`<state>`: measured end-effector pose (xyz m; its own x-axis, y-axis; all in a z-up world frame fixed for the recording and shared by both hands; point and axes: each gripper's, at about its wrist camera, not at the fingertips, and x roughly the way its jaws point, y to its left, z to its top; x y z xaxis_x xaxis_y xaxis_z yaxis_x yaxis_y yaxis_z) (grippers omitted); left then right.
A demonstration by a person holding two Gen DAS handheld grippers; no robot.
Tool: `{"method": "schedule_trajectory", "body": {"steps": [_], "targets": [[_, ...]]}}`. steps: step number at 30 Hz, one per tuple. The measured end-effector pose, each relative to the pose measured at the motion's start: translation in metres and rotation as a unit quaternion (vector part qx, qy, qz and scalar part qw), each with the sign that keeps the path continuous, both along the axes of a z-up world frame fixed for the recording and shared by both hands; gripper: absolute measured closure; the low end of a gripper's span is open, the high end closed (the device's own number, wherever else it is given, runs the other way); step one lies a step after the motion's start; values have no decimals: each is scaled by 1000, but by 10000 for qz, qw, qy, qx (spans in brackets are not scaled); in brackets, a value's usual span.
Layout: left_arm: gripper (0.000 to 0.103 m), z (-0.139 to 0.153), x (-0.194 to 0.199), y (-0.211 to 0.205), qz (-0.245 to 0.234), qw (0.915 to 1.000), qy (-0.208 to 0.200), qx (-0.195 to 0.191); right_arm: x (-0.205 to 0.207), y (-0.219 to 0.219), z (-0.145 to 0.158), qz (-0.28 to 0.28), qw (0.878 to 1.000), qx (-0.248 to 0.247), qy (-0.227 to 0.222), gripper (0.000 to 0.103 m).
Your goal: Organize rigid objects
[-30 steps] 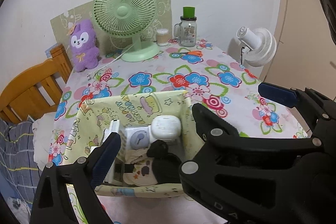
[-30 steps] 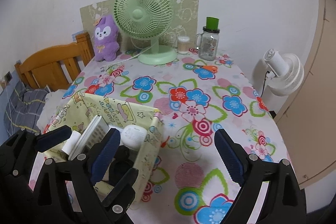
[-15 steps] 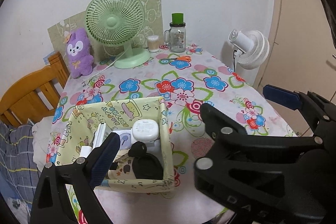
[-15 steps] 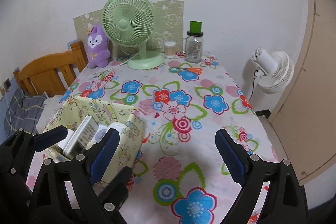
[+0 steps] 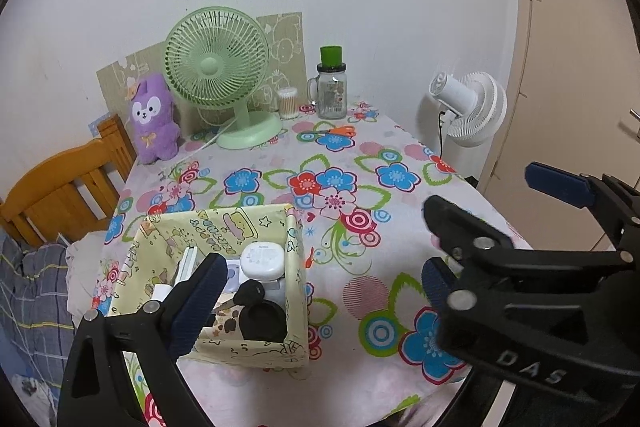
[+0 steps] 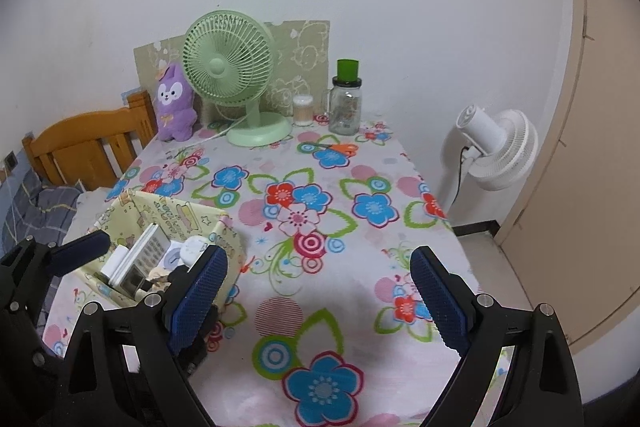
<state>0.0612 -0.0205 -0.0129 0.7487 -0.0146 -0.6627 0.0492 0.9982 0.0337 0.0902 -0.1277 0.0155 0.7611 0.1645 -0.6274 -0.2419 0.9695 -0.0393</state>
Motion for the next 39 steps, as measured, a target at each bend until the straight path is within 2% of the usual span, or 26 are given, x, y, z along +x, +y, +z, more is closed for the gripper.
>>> {"method": "schedule_trajectory", "body": {"steps": [11, 21, 39], "targets": [[0, 13, -16, 4, 137, 9994, -296, 134, -18, -28, 16, -255, 9993, 151, -212, 8], [0, 20, -31, 18, 149, 9987, -484, 58, -36, -34, 19, -366, 9986, 237, -288, 8], [0, 16, -25, 31, 209, 9986, -488, 15, -30, -33, 14, -416, 9983, 298, -261, 8]]}}
